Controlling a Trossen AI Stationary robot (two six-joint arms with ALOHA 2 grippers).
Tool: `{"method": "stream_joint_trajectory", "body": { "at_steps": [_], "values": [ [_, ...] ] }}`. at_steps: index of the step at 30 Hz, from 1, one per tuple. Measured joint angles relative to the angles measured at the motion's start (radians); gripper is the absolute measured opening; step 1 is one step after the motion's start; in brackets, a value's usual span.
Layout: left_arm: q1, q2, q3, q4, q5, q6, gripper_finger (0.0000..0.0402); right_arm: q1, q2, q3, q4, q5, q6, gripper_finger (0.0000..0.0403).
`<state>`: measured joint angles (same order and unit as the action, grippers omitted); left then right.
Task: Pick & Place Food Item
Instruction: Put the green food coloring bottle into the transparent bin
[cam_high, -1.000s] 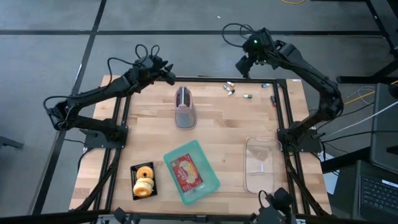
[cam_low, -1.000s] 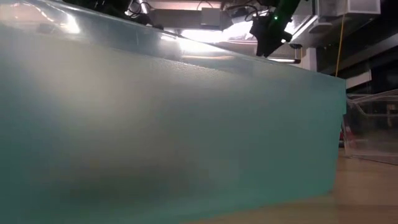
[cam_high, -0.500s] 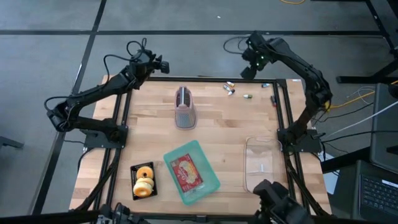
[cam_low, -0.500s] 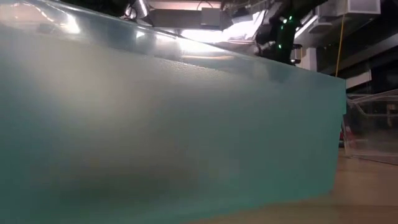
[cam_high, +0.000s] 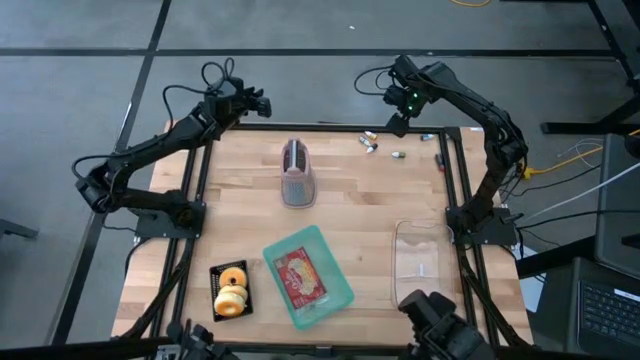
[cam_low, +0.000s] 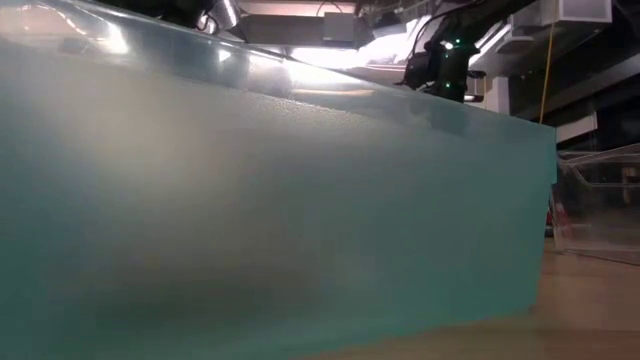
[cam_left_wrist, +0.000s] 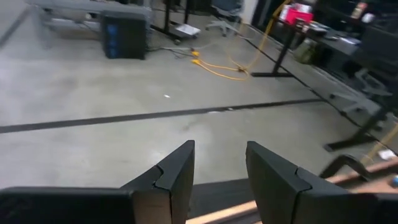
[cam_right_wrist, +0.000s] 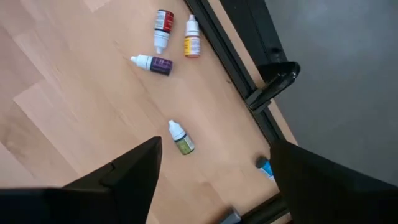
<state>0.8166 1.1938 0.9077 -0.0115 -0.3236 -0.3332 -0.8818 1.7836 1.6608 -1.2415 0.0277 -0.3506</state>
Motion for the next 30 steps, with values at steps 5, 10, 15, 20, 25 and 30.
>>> {"method": "stream_joint_trajectory", "body": {
  "at_steps": [5, 10, 15, 20, 25, 30],
  "values": [
    [0.017, 0.0, 0.0, 0.0, 0.05, 0.011, 0.0141, -0.001, 0.0, 0.0, -0.011, 0.014, -0.002, 0.0293],
    [0.034, 0.0, 0.0, 0.0, 0.105, -0.006, 0.0141, 0.0, 0.0, -0.038, -0.016, 0.009, 0.006, 0.029],
    [0.053, 0.0, 0.0, 0.0, 0.11, -0.004, 0.0141, 0.005, -0.001, -0.161, -0.1, 0.026, 0.035, 0.029],
    [0.068, 0.0, 0.0, 0.0, 0.15, 0.039, 0.0141, 0.003, -0.016, -0.277, -0.075, 0.051, 0.029, 0.029],
    [0.084, 0.001, 0.0, 0.0, 0.172, 0.049, 0.0141, 0.018, -0.016, -0.314, 0.015, 0.008, 0.02, 0.029],
    [0.087, 0.001, 0.0, 0.0, 0.181, 0.071, 0.0141, 0.071, -0.016, -0.315, 0.086, 0.006, -0.06, 0.029]
  ]
}}
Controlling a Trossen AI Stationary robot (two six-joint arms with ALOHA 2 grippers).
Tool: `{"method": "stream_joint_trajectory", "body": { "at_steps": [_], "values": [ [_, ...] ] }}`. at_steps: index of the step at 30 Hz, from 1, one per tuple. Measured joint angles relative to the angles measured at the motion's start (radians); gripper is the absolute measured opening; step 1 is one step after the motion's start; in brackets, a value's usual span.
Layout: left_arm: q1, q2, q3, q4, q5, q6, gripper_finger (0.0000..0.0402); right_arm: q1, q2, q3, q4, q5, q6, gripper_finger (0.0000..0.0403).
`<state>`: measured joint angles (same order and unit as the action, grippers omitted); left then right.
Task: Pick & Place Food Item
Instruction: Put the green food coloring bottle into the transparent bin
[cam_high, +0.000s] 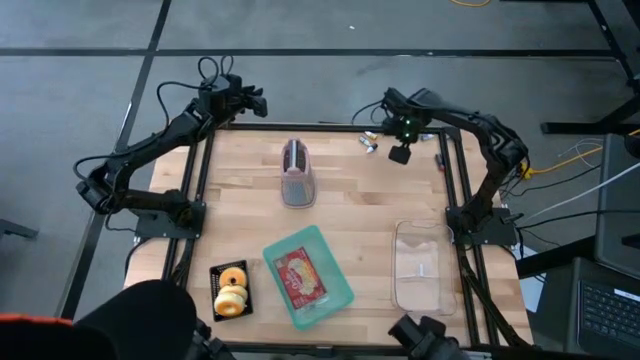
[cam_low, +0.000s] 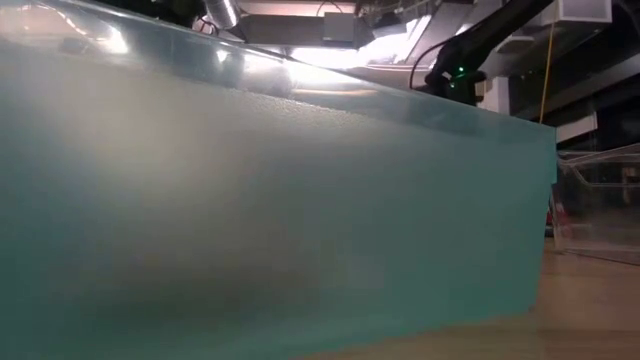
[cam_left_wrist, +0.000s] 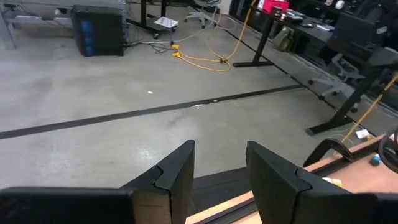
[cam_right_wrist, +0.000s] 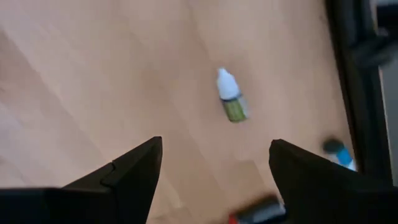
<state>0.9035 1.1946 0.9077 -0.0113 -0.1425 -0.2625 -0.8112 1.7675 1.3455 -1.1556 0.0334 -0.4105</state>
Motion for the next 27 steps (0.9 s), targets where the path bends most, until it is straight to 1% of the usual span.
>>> {"method": "stream_joint_trajectory", "body": {
  "at_steps": [4, 9, 14, 18, 27],
  "values": [
    [0.0, 0.0, 0.0, 0.0, 0.018, 0.001, 0.0141, 0.035, -0.001, -0.033, 0.024, 0.004, -0.071, 0.029],
    [0.0, 0.0, 0.0, 0.007, 0.033, 0.003, 0.0141, 0.061, -0.001, -0.122, 0.113, 0.061, -0.128, 0.029],
    [0.0, 0.0, 0.0, 0.015, 0.033, 0.013, 0.0141, 0.065, -0.001, -0.176, 0.163, 0.063, -0.11, 0.029],
    [0.0, 0.0, 0.0, 0.015, 0.05, 0.012, 0.0141, 0.065, -0.001, -0.201, 0.177, 0.092, -0.094, 0.029],
    [0.0, 0.0, 0.0, 0.015, 0.056, 0.006, 0.0141, 0.043, 0.0, -0.209, 0.298, 0.106, -0.094, 0.029]
  ]
}}
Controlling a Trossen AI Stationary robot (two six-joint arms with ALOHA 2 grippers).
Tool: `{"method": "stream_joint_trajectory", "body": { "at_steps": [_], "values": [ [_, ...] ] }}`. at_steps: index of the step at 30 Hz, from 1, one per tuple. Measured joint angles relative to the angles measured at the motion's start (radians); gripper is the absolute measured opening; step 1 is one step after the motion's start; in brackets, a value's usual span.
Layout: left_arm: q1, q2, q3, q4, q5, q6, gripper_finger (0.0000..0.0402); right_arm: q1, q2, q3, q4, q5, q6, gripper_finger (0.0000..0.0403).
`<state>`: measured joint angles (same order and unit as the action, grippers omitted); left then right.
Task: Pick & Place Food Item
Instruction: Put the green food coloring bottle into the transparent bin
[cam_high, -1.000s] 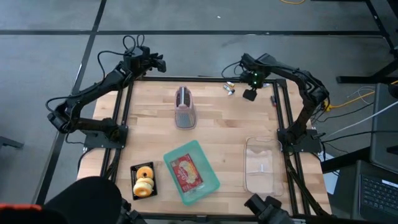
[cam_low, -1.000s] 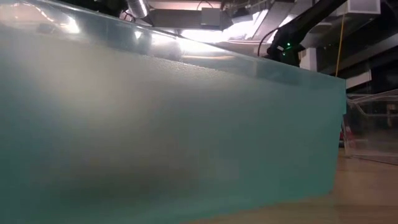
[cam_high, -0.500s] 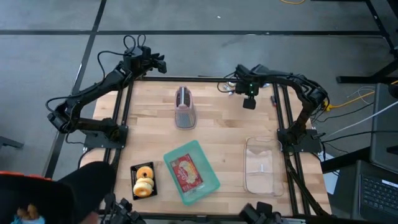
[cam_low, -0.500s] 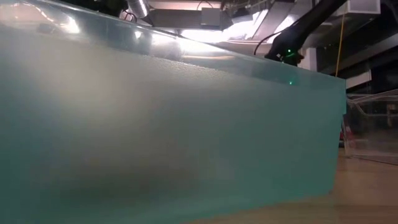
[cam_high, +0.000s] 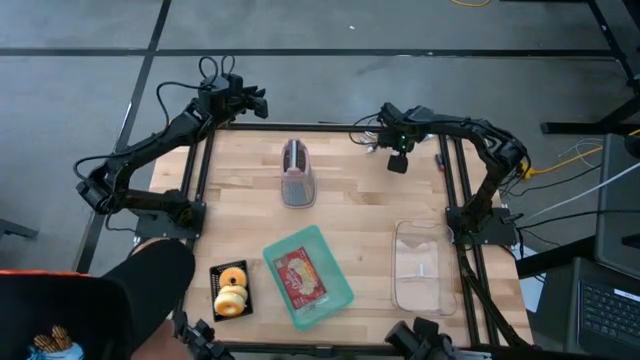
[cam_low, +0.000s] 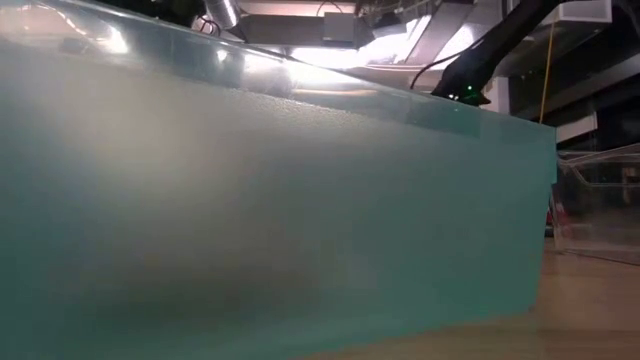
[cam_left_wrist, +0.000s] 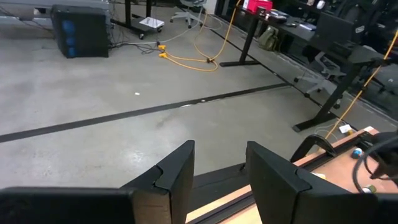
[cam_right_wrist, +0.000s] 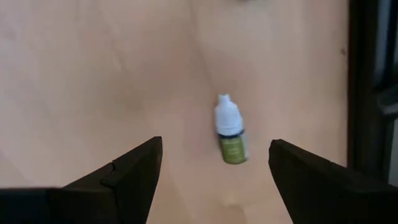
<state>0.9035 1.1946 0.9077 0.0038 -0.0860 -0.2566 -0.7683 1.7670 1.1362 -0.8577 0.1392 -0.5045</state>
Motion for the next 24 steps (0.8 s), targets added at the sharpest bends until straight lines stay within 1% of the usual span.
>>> {"method": "stream_joint_trajectory", "body": {
  "at_steps": [6, 11, 18, 21, 24],
  "values": [
    [0.0, 0.0, 0.0, 0.0, 0.002, -0.009, 0.0141, -0.044, 0.027, 0.0, -0.003, -0.047, 0.032, 0.029],
    [0.0, 0.0, 0.0, 0.0, 0.002, -0.01, 0.0141, -0.057, 0.061, 0.0, 0.037, -0.05, -0.003, 0.029],
    [0.0, 0.0, 0.0, 0.0, 0.002, -0.01, 0.0141, -0.08, 0.119, 0.004, 0.038, -0.061, -0.024, 0.0289],
    [0.0, 0.0, 0.0, 0.0, 0.002, -0.01, 0.0141, -0.083, 0.121, 0.003, 0.043, -0.064, -0.027, 0.028],
    [0.0, 0.0, 0.0, 0.0, 0.001, -0.01, 0.0141, -0.09, 0.121, 0.003, 0.043, -0.074, -0.027, 0.0259]
  ]
}}
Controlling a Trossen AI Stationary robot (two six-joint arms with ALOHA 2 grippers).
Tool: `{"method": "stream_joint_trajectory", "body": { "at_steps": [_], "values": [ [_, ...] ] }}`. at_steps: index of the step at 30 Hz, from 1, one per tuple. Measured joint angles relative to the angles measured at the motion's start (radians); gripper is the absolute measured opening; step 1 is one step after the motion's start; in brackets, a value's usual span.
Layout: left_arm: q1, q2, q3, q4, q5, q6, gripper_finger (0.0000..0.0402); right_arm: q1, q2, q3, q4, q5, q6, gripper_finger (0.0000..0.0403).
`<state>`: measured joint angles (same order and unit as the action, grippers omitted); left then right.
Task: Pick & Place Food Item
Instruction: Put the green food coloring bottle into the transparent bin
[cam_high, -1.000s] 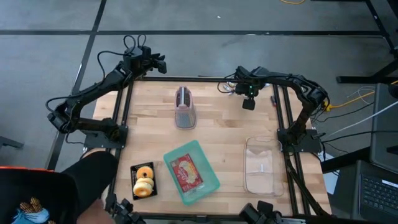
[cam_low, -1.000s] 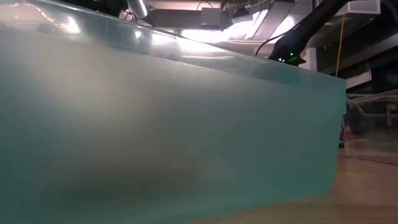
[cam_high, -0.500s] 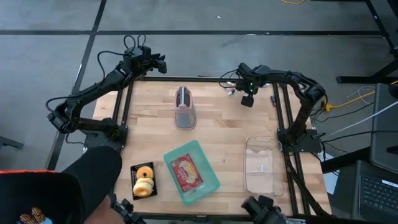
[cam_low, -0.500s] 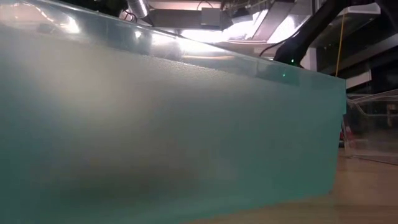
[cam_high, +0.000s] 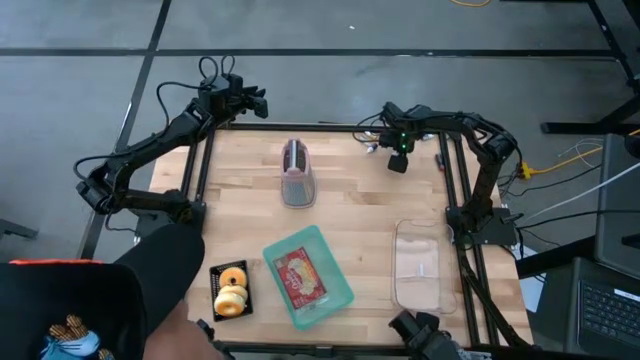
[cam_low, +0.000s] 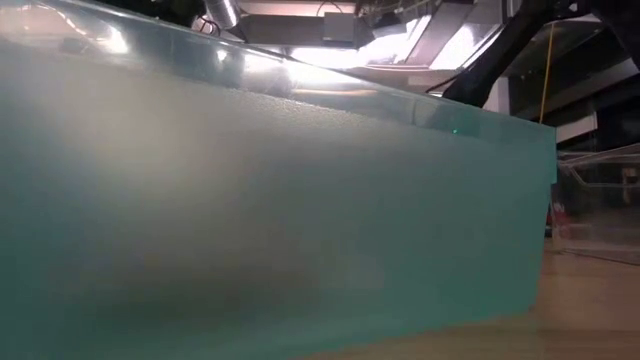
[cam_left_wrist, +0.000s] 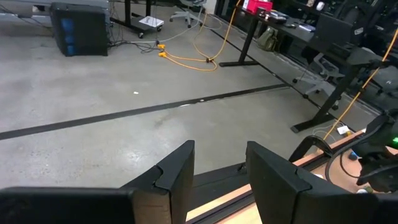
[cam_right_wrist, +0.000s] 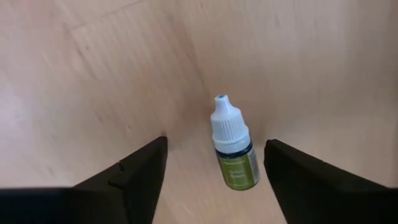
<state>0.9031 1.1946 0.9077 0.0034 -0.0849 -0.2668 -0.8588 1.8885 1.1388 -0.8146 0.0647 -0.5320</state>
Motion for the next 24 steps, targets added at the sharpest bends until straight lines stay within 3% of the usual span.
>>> {"method": "stream_joint_trajectory", "body": {
  "at_steps": [5, 14, 20, 24],
  "values": [
    [0.0, 0.0, 0.0, 0.0, -0.001, 0.0, 0.0141, -0.013, 0.002, -0.001, -0.008, -0.022, 0.025, 0.0198],
    [0.0, 0.0, 0.0, 0.0, -0.01, 0.0, 0.0141, -0.016, 0.002, -0.002, -0.019, -0.057, 0.091, 0.0051],
    [0.0, 0.0, 0.0, 0.0, -0.01, 0.0, 0.0141, -0.019, 0.009, 0.044, -0.055, -0.109, 0.21, 0.0043],
    [0.0, 0.0, 0.0, 0.0, -0.01, 0.006, 0.0141, -0.006, -0.007, 0.137, -0.103, -0.26, 0.313, 0.0043]
  ]
}}
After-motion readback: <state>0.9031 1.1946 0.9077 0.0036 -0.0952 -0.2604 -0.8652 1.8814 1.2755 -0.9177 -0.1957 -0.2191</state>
